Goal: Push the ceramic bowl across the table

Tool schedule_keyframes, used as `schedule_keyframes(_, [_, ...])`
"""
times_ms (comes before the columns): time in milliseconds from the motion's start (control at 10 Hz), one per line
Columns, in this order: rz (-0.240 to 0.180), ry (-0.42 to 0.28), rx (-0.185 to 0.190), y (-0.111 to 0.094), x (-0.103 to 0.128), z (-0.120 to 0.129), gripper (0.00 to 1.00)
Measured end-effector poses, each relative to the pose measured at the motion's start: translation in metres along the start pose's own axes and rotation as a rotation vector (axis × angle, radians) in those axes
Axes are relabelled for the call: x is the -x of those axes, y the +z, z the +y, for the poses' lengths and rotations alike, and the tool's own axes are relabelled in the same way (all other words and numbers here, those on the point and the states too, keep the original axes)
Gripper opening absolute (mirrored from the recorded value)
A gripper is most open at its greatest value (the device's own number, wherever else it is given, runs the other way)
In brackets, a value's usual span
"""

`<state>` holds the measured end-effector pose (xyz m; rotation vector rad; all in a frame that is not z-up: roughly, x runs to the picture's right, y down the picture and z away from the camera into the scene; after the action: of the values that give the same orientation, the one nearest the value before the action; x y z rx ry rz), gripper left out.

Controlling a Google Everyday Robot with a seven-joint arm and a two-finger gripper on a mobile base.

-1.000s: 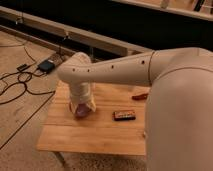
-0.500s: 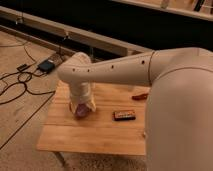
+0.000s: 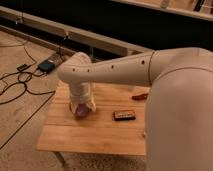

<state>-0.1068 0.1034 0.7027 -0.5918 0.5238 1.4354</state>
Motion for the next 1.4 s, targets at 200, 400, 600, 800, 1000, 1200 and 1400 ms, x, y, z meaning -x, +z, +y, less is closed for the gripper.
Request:
schedule_keyframes(200, [0.008, -0.013, 0.003, 0.005, 0.005, -0.001, 0.65])
schedule_keyframes(400, [0.017, -0.036, 0.002, 0.016, 0.022, -0.007, 0.65])
schedule_keyframes(600, [0.025, -0.050, 0.005, 0.030, 0.042, -0.012, 0.65])
schedule_keyframes(800, [0.029, -0.055, 0.010, 0.044, 0.064, -0.015, 0.65])
schedule_keyframes(1000, [0.026, -0.031, 0.021, 0.053, 0.086, -0.024, 0.65])
schedule_keyframes(1200, [0.028, 0.016, 0.037, 0.061, 0.103, -0.041, 0.65])
schedule_keyframes(1400, [0.032, 0.060, 0.051, 0.066, 0.113, -0.057, 0.65])
